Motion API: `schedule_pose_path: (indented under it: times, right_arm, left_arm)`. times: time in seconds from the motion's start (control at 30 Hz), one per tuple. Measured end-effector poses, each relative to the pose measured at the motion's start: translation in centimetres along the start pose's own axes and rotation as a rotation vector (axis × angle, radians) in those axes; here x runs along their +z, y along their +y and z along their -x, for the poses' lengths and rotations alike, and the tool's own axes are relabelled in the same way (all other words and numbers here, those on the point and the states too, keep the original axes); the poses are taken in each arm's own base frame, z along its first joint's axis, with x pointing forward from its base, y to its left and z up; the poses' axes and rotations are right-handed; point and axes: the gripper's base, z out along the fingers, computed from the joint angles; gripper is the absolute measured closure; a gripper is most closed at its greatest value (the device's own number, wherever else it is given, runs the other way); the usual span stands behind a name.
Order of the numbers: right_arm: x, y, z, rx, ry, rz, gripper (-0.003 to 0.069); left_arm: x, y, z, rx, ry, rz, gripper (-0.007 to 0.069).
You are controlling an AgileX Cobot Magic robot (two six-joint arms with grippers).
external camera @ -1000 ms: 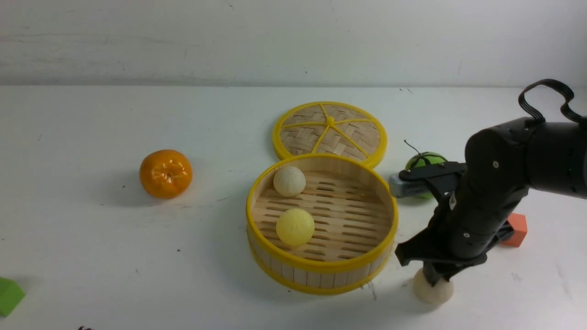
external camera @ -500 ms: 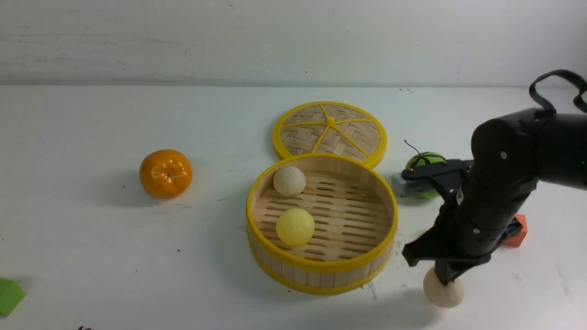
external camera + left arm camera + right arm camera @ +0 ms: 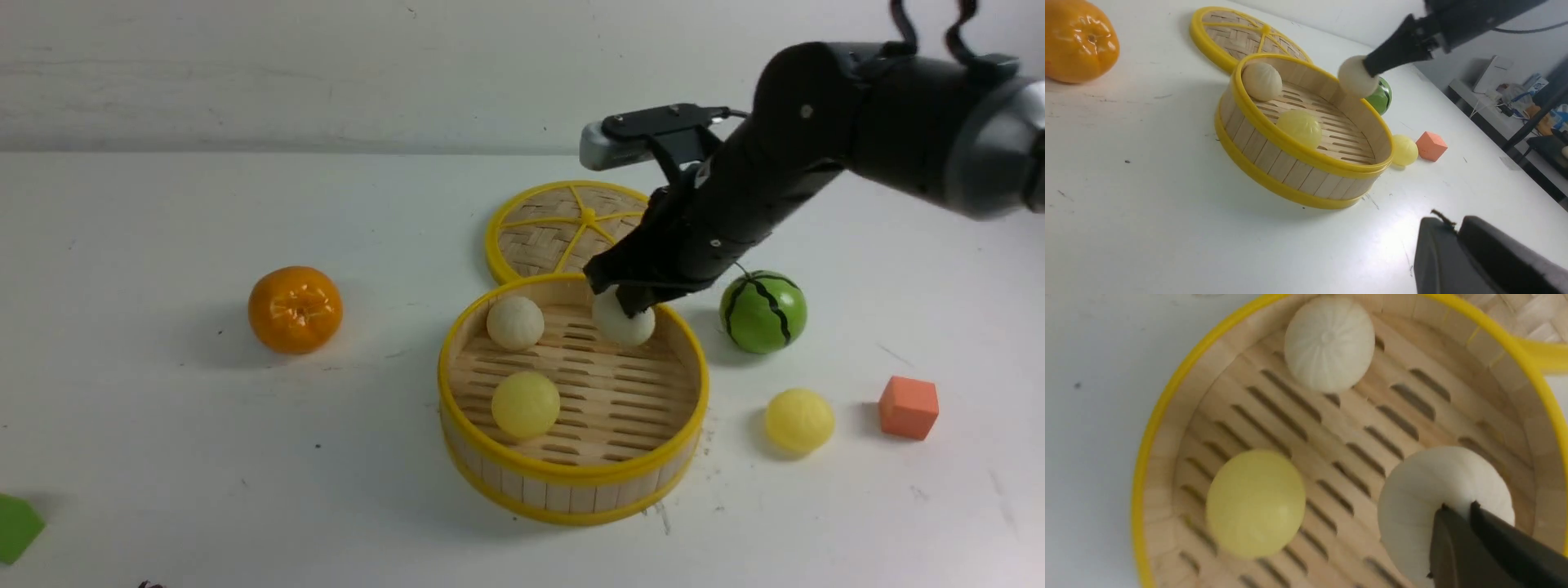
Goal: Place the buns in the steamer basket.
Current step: Use the right arm to put the steamed stuffed bun into the steamer, then use the right arm to grab a steamed stuffed bun
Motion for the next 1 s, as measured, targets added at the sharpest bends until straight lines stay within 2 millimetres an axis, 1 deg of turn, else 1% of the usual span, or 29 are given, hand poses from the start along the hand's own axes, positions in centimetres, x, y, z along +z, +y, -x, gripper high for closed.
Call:
schedule_pose_path:
  times: [0.13, 0.23, 0.27, 0.37, 0.47, 0.5, 0.53, 0.57, 0.6, 0.67, 0.7, 0.77, 0.83, 0.87, 0.93, 0.97, 1.0]
  right_arm:
    - [3.3, -0.7, 0.8, -0.014, 0.019, -0.018, 0.0653]
    - [5.0, -1.1, 0.9, -0.018, 0.031, -0.027, 0.0637]
    - [5.2, -1.1, 0.9, -0.018, 0.030, -0.028, 0.0633]
    - [5.6, -1.2, 0.9, -0.018, 0.027, -0.030, 0.0587]
    - [5.5, -1.1, 0.8, -0.004, 0.042, -0.028, 0.0459]
    - [5.5, -1.1, 0.8, -0.004, 0.042, -0.028, 0.0450]
    - [5.0, -1.0, 0.8, 0.008, 0.055, -0.025, 0.0386]
    - [4.4, -0.9, 0.7, 0.013, 0.070, -0.022, 0.0341]
    - [4.1, -0.9, 0.8, 0.012, 0.068, -0.021, 0.0324]
    - [1.0, -0.4, 1.0, -0.004, 0.076, -0.025, 0.0239]
    - [-0.5, -0.2, 1.2, -0.015, 0.072, -0.035, 0.0223]
    - [-3.7, -0.1, 0.8, -0.027, 0.105, -0.071, 0.0211]
    - [-5.8, -0.4, 0.2, -0.016, 0.126, -0.111, 0.0215]
    - [-6.8, -0.8, -0.5, 0.001, 0.150, -0.142, 0.0223]
    - [-7.3, -2.6, -2.8, 0.061, 0.219, -0.215, 0.0252]
    - [-7.3, -2.8, -3.0, 0.068, 0.226, -0.220, 0.0256]
    - [-7.1, -4.1, -4.5, 0.119, 0.263, -0.255, 0.0283]
  left_arm:
    - [0.0, 0.0, 0.0, -0.001, 0.001, 0.000, 0.0557]
    - [0.0, 0.0, 0.0, -0.001, 0.001, 0.000, 0.0557]
    - [0.0, 0.0, 0.0, -0.001, 0.001, 0.000, 0.0557]
    - [0.0, 0.0, 0.0, -0.001, 0.001, 0.000, 0.0554]
    - [0.0, 0.0, 0.0, -0.001, 0.001, 0.000, 0.0550]
    - [0.0, 0.0, 0.0, -0.001, 0.001, 0.000, 0.0550]
    - [0.0, 0.0, 0.0, -0.001, 0.001, 0.000, 0.0550]
    - [0.0, 0.0, 0.0, -0.001, 0.001, 0.000, 0.0548]
    - [0.0, 0.0, 0.0, -0.001, 0.001, 0.000, 0.0547]
    - [0.0, 0.0, 0.0, -0.001, 0.001, 0.000, 0.0545]
    - [0.0, 0.0, 0.0, -0.001, 0.001, 0.000, 0.0543]
    - [0.0, 0.0, 0.0, -0.001, 0.001, 0.000, 0.0542]
    - [0.0, 0.0, 0.0, -0.001, 0.001, 0.000, 0.0540]
    - [0.0, 0.0, 0.0, -0.001, 0.001, 0.000, 0.0536]
    - [0.0, 0.0, 0.0, -0.001, 0.001, 0.000, 0.0533]
    - [0.0, 0.0, 0.0, -0.001, 0.001, 0.000, 0.0533]
    - [0.0, 0.0, 0.0, -0.001, 0.001, 0.000, 0.0533]
